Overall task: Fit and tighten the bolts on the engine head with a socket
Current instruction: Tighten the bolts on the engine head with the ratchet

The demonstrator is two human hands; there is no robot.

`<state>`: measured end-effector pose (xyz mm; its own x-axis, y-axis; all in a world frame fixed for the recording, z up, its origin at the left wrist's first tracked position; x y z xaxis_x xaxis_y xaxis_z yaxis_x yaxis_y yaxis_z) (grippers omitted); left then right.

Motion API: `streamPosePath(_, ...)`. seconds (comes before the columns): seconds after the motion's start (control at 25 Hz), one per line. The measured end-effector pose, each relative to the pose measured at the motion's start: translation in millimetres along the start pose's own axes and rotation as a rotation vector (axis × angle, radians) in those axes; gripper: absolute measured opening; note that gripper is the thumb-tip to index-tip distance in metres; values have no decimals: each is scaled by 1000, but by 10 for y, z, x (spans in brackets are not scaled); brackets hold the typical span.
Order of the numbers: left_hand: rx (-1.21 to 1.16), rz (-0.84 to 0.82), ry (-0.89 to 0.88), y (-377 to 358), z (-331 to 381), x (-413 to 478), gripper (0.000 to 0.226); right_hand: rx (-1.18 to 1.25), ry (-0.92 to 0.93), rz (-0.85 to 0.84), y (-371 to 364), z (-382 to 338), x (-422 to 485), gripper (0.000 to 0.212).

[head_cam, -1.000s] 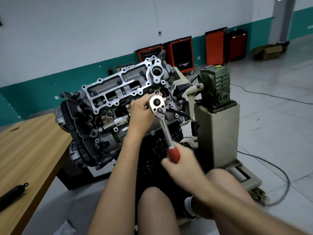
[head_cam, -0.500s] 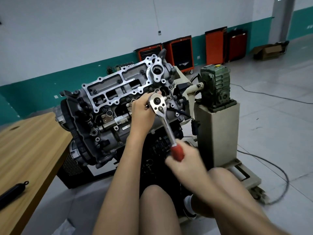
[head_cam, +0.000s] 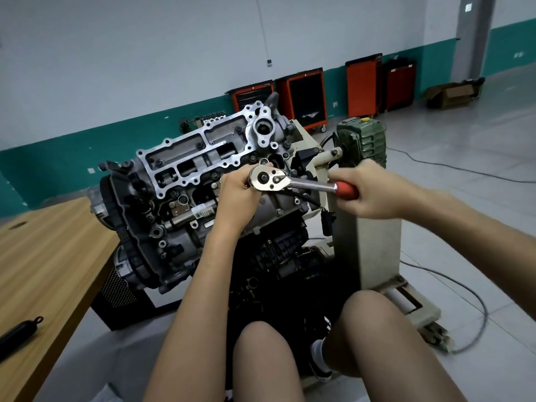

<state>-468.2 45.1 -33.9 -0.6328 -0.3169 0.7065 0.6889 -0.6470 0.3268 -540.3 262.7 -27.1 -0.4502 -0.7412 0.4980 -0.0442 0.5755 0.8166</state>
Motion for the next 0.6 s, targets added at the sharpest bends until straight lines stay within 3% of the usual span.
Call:
streamPosePath(0.08,-68,34,33,2,-27,-25,23,-46,3,79,-42,8,-9,36)
streamPosePath(0.12,-77,38,30,-15,-24,-46,22,43,-48,112,-183,-58,-123,36)
streamPosePath(0.2,-47,63,2,-46,3,-79,23,358,-156,220,-679,-371,-401,35)
streamPosePath(0.32,-22,80,-29,-45,8,-79,46,922,-379,345,-1398,-1125,-470,22)
streamPosePath(0.4,-25,43,-25,-25,20,-69,40,1143,-454,347,-1622,-1470,-362,18)
streamPosePath(0.48,-7,26,-4,-10,29,-51,47,1083,-436,283,-1515,-1364,-397,22)
streamPosePath(0.6,-29,29,2,-21,27,-34,55,702,-232,64,-916,-675,-490,39)
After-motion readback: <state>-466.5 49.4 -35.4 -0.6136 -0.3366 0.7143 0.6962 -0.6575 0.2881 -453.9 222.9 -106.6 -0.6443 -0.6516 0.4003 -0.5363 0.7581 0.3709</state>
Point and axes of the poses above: each hand's wrist, its own x-axis towards the middle knuckle, its own y-axis out of the back of the hand, z = x × y, the point moved 1 cm from there along x, towards the middle knuckle, and after that the axes turned 2 degrees about z, right-handed, at the moved point
